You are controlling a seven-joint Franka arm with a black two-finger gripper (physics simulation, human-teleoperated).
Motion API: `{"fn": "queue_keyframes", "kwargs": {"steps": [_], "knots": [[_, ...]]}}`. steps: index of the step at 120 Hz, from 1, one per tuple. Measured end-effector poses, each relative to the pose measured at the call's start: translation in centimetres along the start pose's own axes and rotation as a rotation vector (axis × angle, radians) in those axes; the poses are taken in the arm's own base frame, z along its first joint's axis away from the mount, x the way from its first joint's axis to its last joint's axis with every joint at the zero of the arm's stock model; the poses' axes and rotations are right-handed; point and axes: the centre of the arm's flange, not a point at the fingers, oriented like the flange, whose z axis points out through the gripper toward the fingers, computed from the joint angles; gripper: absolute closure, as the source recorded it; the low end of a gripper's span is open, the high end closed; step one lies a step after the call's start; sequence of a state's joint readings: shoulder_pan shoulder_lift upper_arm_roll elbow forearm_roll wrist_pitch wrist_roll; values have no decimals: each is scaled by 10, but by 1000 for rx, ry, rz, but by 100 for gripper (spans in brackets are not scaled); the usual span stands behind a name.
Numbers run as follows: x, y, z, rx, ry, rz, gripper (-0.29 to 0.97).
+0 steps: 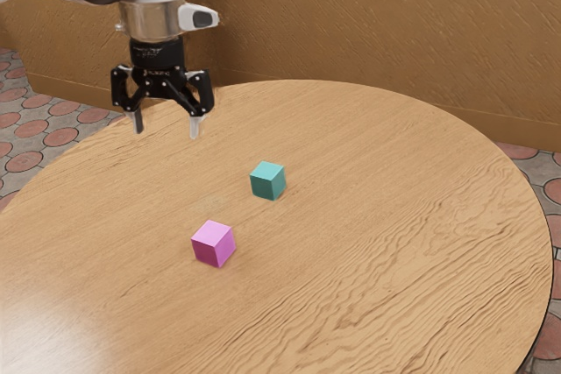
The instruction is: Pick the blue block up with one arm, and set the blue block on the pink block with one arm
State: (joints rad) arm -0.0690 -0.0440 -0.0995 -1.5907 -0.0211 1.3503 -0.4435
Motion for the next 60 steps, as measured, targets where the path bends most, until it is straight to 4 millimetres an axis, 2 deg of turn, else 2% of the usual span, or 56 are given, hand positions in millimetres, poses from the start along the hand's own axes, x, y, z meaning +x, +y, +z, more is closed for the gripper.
{"fn": "queue_keyframes", "kwargs": {"steps": [5, 16, 24, 32, 39, 50, 60], "knots": [[-2, -10, 4, -11, 17, -49, 0], [1, -50, 5, -43, 59, -189, 0], [-27, -49, -5, -55, 113, -209, 0], [-28, -50, 3, -50, 90, -234, 0], [-4, -45, 19, -34, 46, -254, 0], [76, -32, 75, -19, -28, -276, 0], [116, -27, 113, -28, -36, -268, 0]]}}
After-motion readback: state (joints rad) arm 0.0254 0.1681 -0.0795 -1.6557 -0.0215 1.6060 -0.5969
